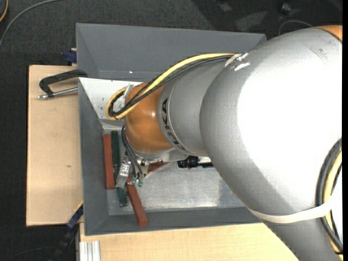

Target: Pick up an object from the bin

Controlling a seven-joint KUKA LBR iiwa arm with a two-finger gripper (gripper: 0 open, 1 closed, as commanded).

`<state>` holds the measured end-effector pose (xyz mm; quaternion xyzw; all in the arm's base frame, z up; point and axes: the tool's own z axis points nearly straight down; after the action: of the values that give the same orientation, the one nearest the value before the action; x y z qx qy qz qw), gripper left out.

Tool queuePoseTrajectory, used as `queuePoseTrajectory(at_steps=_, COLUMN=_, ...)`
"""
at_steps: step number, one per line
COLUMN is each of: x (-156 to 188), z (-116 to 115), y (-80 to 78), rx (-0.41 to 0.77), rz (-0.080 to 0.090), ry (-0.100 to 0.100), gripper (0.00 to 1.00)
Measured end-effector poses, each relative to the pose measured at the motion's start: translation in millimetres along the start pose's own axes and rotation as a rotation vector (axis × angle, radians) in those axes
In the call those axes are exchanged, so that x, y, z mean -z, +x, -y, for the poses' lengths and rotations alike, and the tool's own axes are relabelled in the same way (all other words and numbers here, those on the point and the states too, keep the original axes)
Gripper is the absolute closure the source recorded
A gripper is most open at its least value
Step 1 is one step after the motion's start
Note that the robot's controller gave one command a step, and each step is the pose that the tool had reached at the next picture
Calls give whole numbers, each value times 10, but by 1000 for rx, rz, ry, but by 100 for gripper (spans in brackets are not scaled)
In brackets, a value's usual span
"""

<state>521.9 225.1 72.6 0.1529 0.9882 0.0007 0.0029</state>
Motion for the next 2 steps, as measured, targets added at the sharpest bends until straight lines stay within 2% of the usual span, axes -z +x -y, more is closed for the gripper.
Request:
queuePoseTrajectory(at_steps=1, x=-10, z=-3, y=9, rx=1, rz=-2, ry=0, gripper=0)
queuePoseTrajectory(at_steps=2, x=-2, z=1, y=2, rx=1, rz=0, ry=0, gripper=100)
